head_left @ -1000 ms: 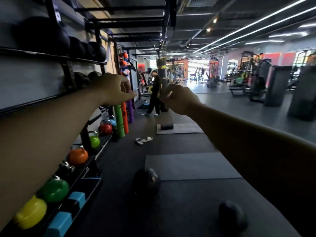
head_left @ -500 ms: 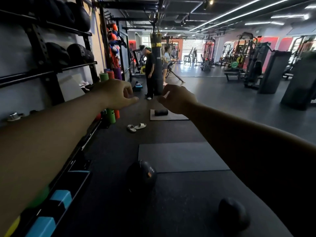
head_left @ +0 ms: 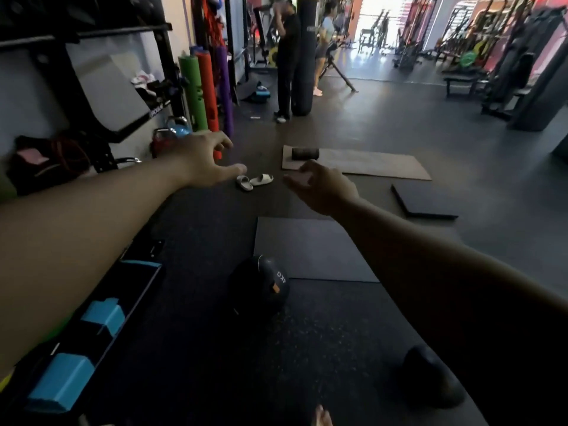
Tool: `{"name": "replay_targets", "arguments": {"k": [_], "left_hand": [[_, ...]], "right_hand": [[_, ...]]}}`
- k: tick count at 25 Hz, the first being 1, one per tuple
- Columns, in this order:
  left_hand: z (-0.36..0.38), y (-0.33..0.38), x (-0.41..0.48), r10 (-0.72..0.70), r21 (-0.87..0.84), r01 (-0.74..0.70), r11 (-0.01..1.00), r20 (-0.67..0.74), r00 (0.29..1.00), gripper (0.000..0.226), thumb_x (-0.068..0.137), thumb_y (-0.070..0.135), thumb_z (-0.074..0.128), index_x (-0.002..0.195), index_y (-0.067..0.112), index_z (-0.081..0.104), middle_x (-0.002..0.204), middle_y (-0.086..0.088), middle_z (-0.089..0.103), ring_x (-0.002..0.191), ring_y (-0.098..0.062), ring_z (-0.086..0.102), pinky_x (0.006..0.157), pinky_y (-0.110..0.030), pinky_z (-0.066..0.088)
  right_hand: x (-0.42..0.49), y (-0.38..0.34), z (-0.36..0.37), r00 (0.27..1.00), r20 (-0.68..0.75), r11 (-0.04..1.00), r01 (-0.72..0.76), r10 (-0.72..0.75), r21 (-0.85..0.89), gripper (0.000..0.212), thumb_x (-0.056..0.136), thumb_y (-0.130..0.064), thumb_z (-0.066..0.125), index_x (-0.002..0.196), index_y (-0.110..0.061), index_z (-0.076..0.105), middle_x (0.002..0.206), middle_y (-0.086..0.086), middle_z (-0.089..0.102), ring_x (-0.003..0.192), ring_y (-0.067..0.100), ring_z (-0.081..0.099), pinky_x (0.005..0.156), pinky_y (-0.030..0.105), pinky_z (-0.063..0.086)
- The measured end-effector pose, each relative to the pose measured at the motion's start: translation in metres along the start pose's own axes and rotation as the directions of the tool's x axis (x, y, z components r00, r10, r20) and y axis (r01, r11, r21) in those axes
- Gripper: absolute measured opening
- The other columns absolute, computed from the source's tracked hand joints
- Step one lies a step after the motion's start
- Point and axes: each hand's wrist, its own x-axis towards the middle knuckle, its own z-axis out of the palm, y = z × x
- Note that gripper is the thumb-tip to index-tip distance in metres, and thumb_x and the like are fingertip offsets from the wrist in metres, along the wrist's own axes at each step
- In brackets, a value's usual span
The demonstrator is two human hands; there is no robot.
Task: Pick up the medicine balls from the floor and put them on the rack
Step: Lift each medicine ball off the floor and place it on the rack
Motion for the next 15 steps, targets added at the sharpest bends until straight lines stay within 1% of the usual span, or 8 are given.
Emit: {"name": "replay_targets", "arguments": {"k": [2,4,6,8,10,13,15], "left_hand": [[0.042,-0.016,0.033,-0.053,-0.006,0.053,0.999,0.059,0.997,0.086,0.072,0.089,0.063,0.139,0.034,0.058,0.144,0.001,0.061,0.120,-0.022,0.060,0.094,-0.038,0.048],[0.086,-0.035,0.071,-0.121,-0.001,0.122,0.993,0.114,0.986,0.090,0.069,0.091,0.060,0.140,0.035,0.056,0.146,0.002,0.059,0.129,-0.024,0.059,0.103,-0.043,0.049],[0.136,-0.061,0.115,-0.197,-0.025,0.203,0.979,0.151,0.969,0.090,0.068,0.091,0.059,0.138,0.034,0.057,0.144,0.002,0.059,0.128,-0.024,0.059,0.106,-0.045,0.049],[0.188,-0.083,0.151,-0.276,-0.051,0.293,0.955,0.210,0.938,0.095,0.063,0.094,0.054,0.138,0.035,0.057,0.141,0.004,0.059,0.125,-0.022,0.060,0.106,-0.047,0.050],[0.240,-0.107,0.182,-0.360,-0.086,0.395,0.915,0.272,0.892,0.099,0.061,0.097,0.051,0.139,0.036,0.056,0.141,0.006,0.057,0.126,-0.021,0.059,0.106,-0.048,0.050],[0.320,-0.149,0.216,-0.448,-0.120,0.516,0.848,0.356,0.820,0.100,0.064,0.097,0.051,0.142,0.036,0.055,0.144,0.004,0.055,0.128,-0.021,0.055,0.098,-0.042,0.047],[0.383,-0.184,0.236,-0.476,-0.111,0.554,0.825,0.390,0.788,0.101,0.064,0.099,0.050,0.144,0.037,0.054,0.147,0.004,0.053,0.131,-0.021,0.054,0.095,-0.040,0.045]], "right_hand": [[0.039,0.031,0.034,0.998,0.050,1.000,-0.022,0.023,-0.016,0.091,0.072,-0.095,0.038,0.136,-0.034,0.053,0.129,0.006,0.067,0.111,0.028,0.065,0.090,0.048,0.056],[0.087,0.065,0.074,0.994,0.102,0.999,-0.031,0.034,-0.026,0.097,0.070,-0.098,0.035,0.143,-0.034,0.047,0.136,0.006,0.063,0.116,0.028,0.063,0.091,0.050,0.056],[0.141,0.097,0.122,0.982,0.187,0.999,-0.038,0.040,-0.015,0.101,0.067,-0.101,0.033,0.144,-0.035,0.045,0.138,0.006,0.061,0.116,0.028,0.062,0.089,0.050,0.057],[0.180,0.127,0.171,0.960,0.276,0.999,-0.048,0.052,-0.021,0.104,0.065,-0.102,0.032,0.144,-0.035,0.045,0.140,0.007,0.059,0.117,0.030,0.061,0.087,0.049,0.056],[0.213,0.153,0.224,0.928,0.367,0.998,-0.049,0.062,-0.046,0.106,0.066,-0.103,0.031,0.145,-0.035,0.043,0.143,0.008,0.056,0.120,0.033,0.060,0.088,0.050,0.055],[0.250,0.188,0.306,0.873,0.483,0.996,-0.042,0.073,-0.075,0.107,0.066,-0.104,0.028,0.148,-0.035,0.040,0.147,0.011,0.052,0.122,0.036,0.058,0.092,0.055,0.055],[0.273,0.215,0.369,0.835,0.542,0.995,-0.050,0.089,-0.088,0.112,0.064,-0.106,0.026,0.150,-0.035,0.037,0.149,0.011,0.050,0.124,0.038,0.057,0.093,0.058,0.054]]}}
